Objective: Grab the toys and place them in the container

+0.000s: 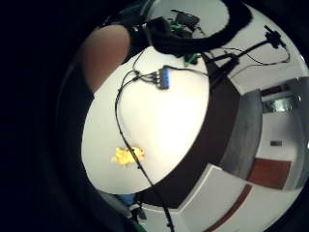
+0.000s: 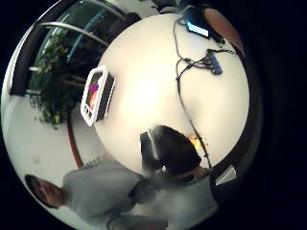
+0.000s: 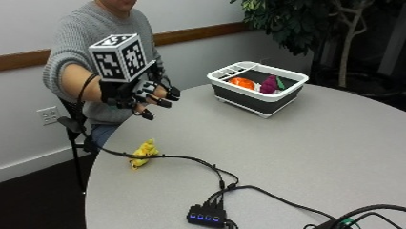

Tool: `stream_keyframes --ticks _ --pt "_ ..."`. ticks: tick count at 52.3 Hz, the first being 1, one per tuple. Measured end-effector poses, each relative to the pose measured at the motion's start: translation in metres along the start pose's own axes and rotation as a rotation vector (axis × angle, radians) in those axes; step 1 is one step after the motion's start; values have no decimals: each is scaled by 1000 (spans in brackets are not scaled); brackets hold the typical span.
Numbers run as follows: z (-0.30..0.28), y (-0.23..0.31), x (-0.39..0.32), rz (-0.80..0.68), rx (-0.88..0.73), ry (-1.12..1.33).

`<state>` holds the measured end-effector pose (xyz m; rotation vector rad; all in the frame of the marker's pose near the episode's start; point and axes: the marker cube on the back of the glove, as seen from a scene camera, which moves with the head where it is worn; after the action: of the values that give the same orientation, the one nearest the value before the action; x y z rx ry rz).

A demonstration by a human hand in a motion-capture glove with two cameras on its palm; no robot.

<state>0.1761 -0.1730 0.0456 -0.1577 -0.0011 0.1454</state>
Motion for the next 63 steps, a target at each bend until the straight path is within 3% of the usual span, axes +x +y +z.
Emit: stream_keyframes --ticks 8,18,25,44,63 --pt "71 49 -6 -89 -88 -35" --pt "170 95 -1 -3 -246 -53" --pt "189 102 -4 23 -207 -21" --pt "172 91 -10 15 -149 68" --pt "14 22 -35 3 86 29"
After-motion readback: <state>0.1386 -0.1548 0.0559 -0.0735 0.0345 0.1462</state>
